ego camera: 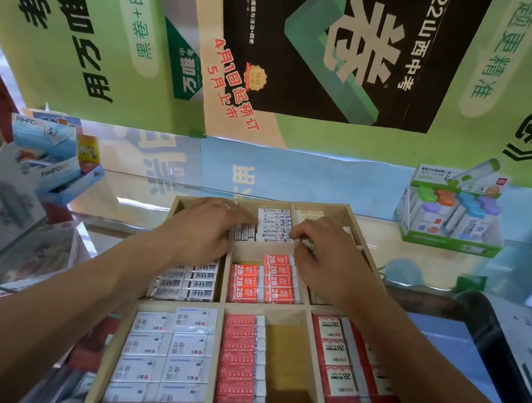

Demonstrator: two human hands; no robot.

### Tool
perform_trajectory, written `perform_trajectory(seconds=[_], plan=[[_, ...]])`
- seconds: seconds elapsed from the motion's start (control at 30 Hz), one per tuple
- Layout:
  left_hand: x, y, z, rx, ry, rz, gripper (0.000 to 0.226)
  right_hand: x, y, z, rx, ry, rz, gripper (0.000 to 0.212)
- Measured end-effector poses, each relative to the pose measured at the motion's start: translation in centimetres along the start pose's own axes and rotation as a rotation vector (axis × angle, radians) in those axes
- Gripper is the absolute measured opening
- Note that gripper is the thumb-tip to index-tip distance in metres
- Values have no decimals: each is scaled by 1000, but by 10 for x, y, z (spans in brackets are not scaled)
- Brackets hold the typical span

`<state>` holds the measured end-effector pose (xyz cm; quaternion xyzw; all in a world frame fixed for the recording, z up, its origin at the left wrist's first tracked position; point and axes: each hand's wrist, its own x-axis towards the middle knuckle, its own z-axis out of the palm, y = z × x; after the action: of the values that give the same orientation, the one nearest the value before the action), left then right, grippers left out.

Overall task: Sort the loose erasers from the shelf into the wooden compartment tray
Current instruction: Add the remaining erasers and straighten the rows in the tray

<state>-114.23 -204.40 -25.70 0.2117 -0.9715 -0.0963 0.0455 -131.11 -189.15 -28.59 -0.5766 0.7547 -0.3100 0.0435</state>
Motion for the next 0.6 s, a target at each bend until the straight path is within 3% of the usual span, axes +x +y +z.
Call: perform_trajectory(seconds=[0.3,0.6], plan=[[8,-4,3,-123,4,-82,57,2,1,0,-7,-14,13,22],[42,6,-19,108,-164,-130,38,1,-1,-1,2,-18,18,21]])
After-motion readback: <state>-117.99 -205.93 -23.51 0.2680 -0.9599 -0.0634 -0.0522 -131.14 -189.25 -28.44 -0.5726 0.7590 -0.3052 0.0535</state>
